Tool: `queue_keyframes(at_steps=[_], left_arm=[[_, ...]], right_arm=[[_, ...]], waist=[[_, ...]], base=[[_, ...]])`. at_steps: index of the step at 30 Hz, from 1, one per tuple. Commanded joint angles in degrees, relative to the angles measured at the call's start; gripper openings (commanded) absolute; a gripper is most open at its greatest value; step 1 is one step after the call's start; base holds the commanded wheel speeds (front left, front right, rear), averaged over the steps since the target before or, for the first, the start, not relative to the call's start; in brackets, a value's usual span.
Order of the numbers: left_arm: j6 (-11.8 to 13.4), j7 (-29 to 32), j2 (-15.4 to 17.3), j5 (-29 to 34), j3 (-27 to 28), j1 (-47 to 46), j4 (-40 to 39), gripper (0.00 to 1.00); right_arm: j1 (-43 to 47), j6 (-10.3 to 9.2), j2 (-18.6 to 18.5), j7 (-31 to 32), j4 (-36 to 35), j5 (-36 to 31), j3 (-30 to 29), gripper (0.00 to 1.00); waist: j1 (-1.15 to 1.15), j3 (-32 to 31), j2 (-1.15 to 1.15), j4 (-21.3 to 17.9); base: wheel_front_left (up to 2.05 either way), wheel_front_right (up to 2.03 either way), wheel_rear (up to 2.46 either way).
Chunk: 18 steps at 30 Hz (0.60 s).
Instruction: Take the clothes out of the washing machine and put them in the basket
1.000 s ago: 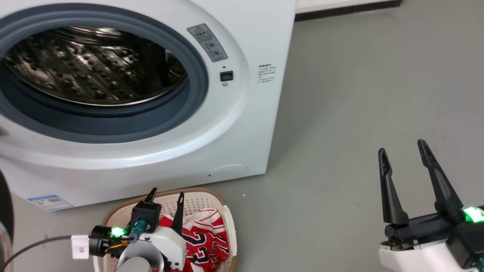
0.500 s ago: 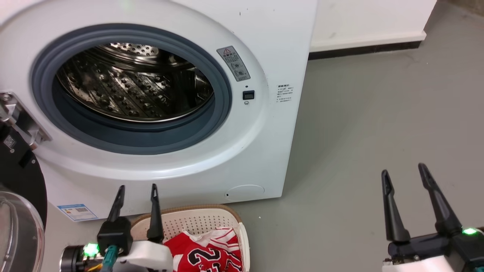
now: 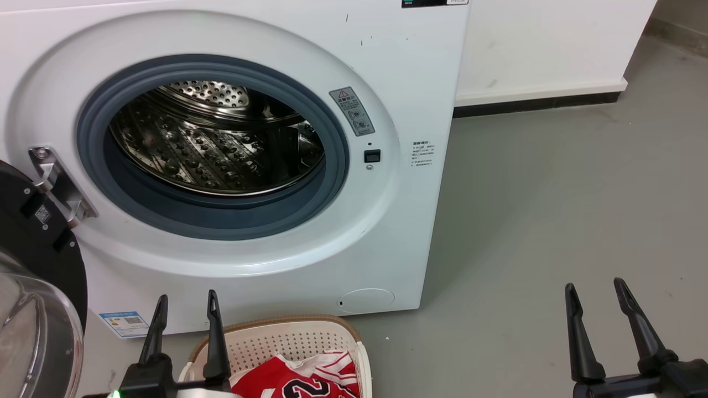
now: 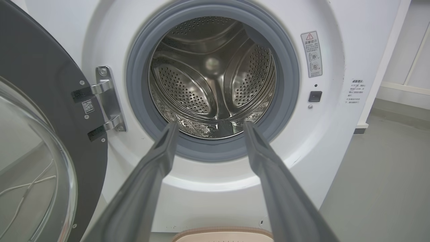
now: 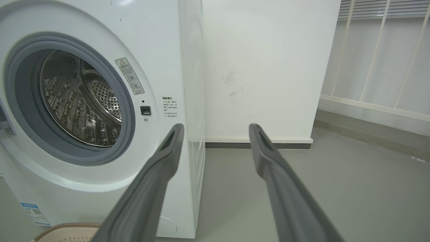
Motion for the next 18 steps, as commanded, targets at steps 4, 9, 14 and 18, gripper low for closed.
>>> queue_keyframes(at_steps=[4,9,14,18], left_arm=[[-1.16,-0.15,-1.02,0.99,0.67,1.94,-0.65,1.00],[-1.11,-0.15,-1.57,1.28,1.66,3.08,-0.40,1.00],[-1.56,-0.15,-1.79,1.26,2.31,4.02,0.43,1.00],[-1.60,-0.15,-1.86,0.90,2.46,4.12,0.54,1.00]], right_arm=[[1.43,-0.02,0.00,-0.12,0.52,0.76,-0.28,1.00],[1.90,-0.02,0.00,-0.12,0.74,1.02,-0.50,1.00],[2.35,-0.02,0.00,-0.12,0.84,1.23,-0.40,1.00],[2.44,-0.02,0.00,-0.12,0.79,1.40,-0.39,1.00]], waist=[[0.01,-0.80,0.00,0.63],[0.01,-1.49,0.00,1.01],[0.01,-2.10,0.00,1.10],[0.01,-2.34,0.00,1.16]], base=[[0.00,0.00,0.00],[0.00,0.00,0.00],[0.00,0.00,0.00],[0.00,0.00,0.00]])
